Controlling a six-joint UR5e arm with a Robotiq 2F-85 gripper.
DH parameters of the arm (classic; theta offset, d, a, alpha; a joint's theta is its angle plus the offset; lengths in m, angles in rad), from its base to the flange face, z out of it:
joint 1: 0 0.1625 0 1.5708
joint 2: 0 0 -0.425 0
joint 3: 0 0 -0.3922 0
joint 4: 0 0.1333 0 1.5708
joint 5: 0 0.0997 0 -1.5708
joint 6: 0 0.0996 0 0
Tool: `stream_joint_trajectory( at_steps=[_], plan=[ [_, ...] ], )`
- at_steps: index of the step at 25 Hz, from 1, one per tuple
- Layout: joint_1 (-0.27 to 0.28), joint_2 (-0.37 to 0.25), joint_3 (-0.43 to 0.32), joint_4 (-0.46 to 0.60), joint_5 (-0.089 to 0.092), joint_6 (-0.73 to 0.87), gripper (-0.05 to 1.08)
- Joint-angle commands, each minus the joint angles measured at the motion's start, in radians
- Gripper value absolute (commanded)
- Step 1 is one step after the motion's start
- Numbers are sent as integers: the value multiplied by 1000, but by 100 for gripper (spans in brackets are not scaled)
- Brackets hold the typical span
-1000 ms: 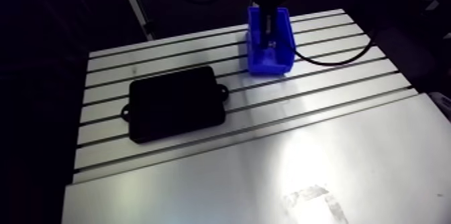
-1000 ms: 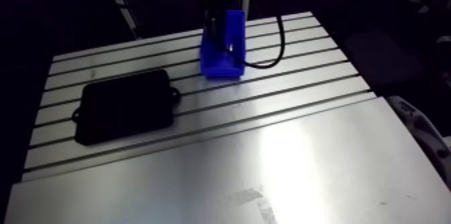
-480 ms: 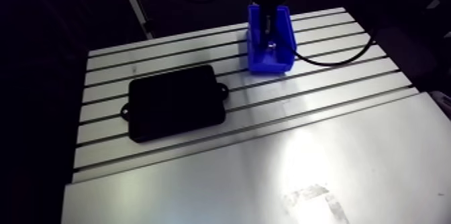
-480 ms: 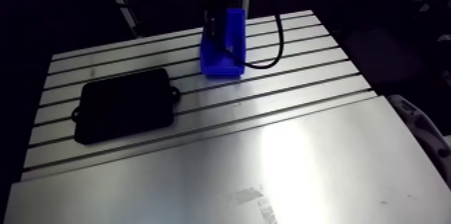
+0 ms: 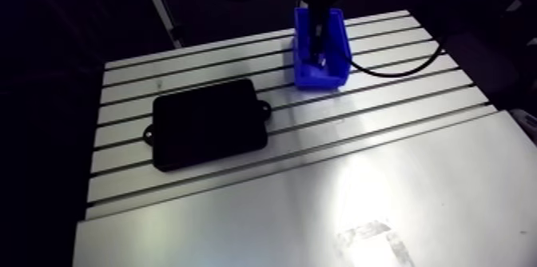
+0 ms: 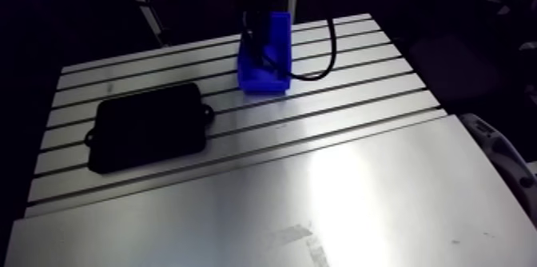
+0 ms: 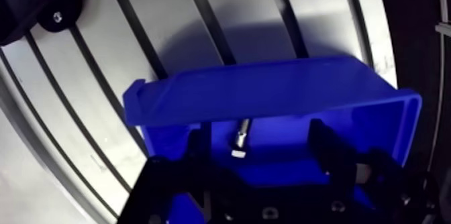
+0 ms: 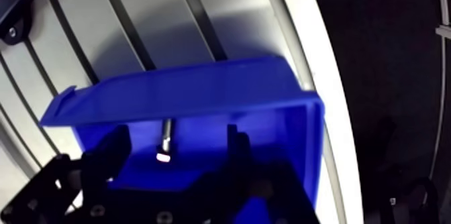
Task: Pick up the M10 bolt from the tray and put it into the blue bin.
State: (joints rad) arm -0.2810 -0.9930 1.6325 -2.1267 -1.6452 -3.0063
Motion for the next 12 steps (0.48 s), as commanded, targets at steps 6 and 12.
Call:
stream_joint_trajectory(
  at_steps=[6, 12],
  plan=[
    [0, -114, -15, 46, 6, -9, 1],
    [2, -230, -79, 253, 11, 6, 1]
  ],
)
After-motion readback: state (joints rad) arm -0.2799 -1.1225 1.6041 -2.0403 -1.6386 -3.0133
